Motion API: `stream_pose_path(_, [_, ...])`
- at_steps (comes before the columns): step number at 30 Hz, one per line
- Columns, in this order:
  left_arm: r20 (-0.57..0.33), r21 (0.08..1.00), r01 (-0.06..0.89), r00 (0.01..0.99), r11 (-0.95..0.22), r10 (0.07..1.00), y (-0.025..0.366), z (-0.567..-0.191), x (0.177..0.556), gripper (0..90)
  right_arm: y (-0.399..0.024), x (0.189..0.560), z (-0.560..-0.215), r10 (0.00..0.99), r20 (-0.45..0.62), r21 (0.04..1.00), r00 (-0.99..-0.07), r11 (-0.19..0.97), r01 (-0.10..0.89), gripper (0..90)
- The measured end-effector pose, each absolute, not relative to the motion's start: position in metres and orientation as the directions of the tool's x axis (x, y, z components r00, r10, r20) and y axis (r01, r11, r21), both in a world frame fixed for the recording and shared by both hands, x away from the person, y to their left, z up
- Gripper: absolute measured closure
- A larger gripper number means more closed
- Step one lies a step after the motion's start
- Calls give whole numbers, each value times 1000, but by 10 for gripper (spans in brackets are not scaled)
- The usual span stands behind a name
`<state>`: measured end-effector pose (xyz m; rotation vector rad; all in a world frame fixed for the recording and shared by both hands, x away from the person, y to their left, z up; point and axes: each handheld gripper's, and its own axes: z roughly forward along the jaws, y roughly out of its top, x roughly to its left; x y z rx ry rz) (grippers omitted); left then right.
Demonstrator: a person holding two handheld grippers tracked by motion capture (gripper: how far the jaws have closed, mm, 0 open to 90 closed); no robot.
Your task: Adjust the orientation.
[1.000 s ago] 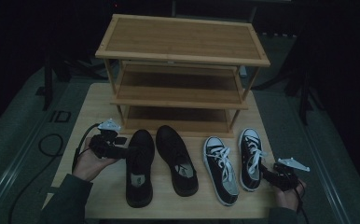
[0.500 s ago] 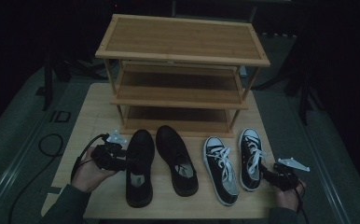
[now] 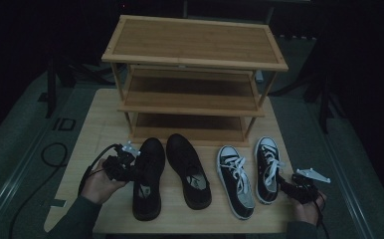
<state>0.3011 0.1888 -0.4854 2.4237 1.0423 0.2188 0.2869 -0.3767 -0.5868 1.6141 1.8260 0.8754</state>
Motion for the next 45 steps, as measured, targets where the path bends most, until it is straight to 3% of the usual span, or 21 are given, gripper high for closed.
stream_pose_path(6, [8, 558, 648, 620, -518, 785, 214, -481, 313, 850, -377, 287, -587, 991, 20, 768, -132, 69, 636, 403])
stream_pose_path(24, [23, 610, 618, 612, -496, 791, 243, -481, 336, 842, -377, 287, -587, 991, 20, 768, -132, 70, 636, 402])
stream_pose_path(26, [17, 613, 621, 608, -489, 794, 245, -481, 336, 827, -377, 287, -587, 991, 21, 768, -133, 69, 637, 401])
stream_pose_path(33, [-37, 659, 614, 603, -434, 797, 250, -469, 334, 643, -376, 287, -587, 991, 19, 768, -131, 69, 637, 402])
stream_pose_path(39, [-30, 656, 612, 607, -442, 794, 249, -464, 331, 601, -376, 286, -587, 992, 18, 768, -127, 68, 637, 402])
stream_pose_path(45, [-80, 691, 610, 598, -388, 797, 260, -453, 327, 571, -376, 286, -587, 992, 18, 768, -128, 68, 637, 401])
